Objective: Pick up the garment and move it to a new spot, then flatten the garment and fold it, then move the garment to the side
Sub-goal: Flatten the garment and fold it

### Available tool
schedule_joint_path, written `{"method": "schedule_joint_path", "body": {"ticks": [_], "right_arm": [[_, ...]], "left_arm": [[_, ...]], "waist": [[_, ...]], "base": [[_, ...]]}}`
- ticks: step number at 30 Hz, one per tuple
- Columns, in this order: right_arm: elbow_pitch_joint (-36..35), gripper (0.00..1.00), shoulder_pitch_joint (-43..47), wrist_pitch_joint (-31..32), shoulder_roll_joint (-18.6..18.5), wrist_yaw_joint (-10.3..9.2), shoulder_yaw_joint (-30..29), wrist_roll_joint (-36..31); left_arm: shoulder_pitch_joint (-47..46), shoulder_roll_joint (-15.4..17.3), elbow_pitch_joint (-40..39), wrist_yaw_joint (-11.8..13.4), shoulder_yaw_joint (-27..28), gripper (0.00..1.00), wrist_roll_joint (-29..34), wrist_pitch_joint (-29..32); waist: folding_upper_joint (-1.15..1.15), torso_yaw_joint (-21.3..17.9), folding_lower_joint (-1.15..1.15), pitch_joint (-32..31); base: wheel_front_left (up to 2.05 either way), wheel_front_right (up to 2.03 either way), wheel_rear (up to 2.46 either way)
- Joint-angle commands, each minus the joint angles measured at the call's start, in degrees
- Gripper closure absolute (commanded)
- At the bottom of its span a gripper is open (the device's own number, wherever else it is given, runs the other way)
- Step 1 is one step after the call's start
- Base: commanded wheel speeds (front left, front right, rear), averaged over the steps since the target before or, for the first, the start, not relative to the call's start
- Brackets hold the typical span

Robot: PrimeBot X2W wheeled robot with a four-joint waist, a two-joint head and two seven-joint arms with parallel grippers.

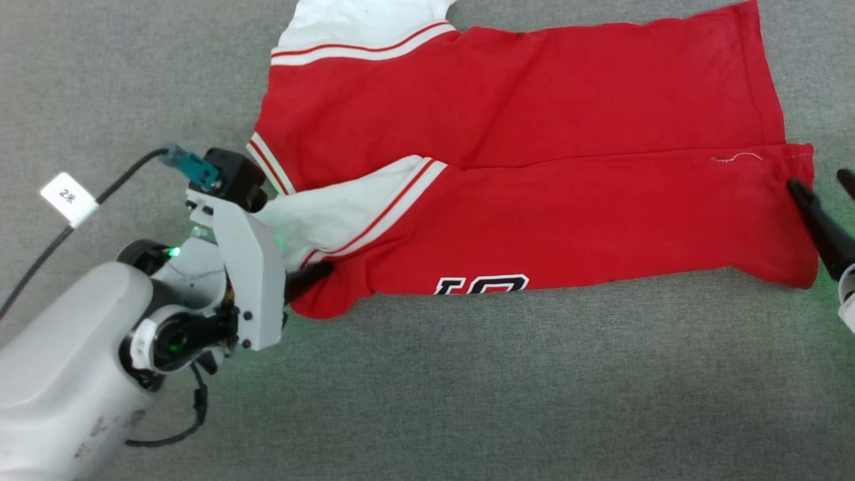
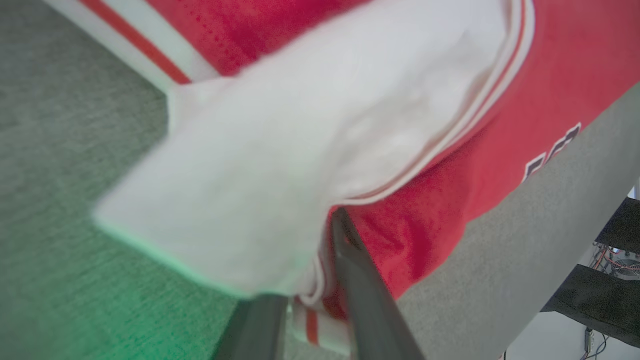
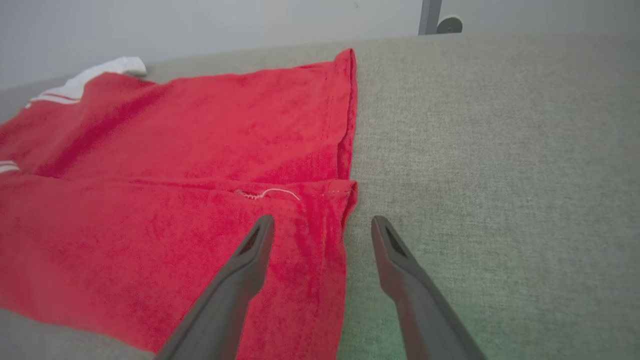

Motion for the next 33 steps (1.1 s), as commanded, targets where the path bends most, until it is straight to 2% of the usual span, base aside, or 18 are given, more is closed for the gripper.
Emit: {"method": "schedule_joint_path", "body": {"ticks": [1,5,9,12,16,17,18,19,20,26,33], "right_arm": [[-0.8,0.0,0.2,2.5,-1.1,-0.1,1.0,-0.3],[-3.1,0.0,-0.4,12.7,-6.0,-0.1,5.2,-1.3],[-4.2,0.0,-1.4,21.9,-8.7,-0.1,7.1,-1.4],[-3.8,0.0,-1.7,27.1,-8.9,-0.1,7.5,-0.6],[-2.7,0.0,-2.4,29.6,-8.2,-0.1,7.6,-0.8],[-2.6,0.34,-2.3,30.0,-8.1,-0.1,8.0,-0.6],[-2.7,0.56,-2.3,30.1,-7.9,-0.1,8.1,-0.4],[-2.4,0.84,-2.2,29.9,-7.4,-0.1,7.8,0.0],[-2.2,1.0,-2.0,30.1,-7.1,-0.1,7.7,0.1],[-2.2,1.0,-0.1,29.3,-7.3,-0.09,7.3,0.0],[-4.4,1.0,3.8,27.3,-7.5,-0.09,5.5,0.1]], "left_arm": [[1.8,-2.7,1.4,-0.6,-2.3,1.0,0.4,-0.1],[2.3,-3.3,2.1,-1.5,-2.6,1.0,1.2,-1.7],[2.3,-4.7,2.4,-2.2,-3.1,1.0,1.8,-3.1],[1.8,-5.7,2.9,-2.7,-3.4,1.0,2.3,-4.1],[1.5,-6.9,3.8,-3.3,-3.8,1.0,3.2,-5.2],[1.5,-7.1,4.0,-3.4,-3.9,1.0,3.3,-5.4],[1.5,-7.3,4.2,-3.7,-4.0,1.0,3.4,-5.7],[1.6,-7.4,4.4,-3.8,-4.0,1.0,3.5,-6.0],[1.8,-7.5,4.6,-3.9,-3.9,1.0,3.6,-6.3],[3.6,-7.1,5.1,-4.6,-3.5,1.0,3.4,-8.7],[7.9,-4.0,1.5,-3.6,-2.6,1.0,3.6,-11.6]], "waist": [[0.0,0.2,0.0,-0.1],[0.0,0.6,0.0,-0.2],[0.0,1.4,0.0,0.1],[0.0,2.1,0.0,0.6],[0.0,2.9,0.0,1.1],[0.0,3.0,0.0,1.1],[0.0,3.2,0.0,1.1],[0.0,3.3,0.0,1.0],[0.0,3.4,0.0,0.8],[0.0,3.4,0.0,-1.2],[0.0,3.2,0.0,-4.2]], "base": [[0.0,0.0,0.0],[0.0,0.0,0.0],[0.0,0.0,0.0],[0.0,0.0,0.0],[0.0,0.0,0.0],[0.0,0.0,0.0],[0.0,0.0,0.0],[0.0,0.0,0.0],[0.0,0.0,0.0],[0.0,0.0,0.0],[0.0,0.0,0.0]]}}
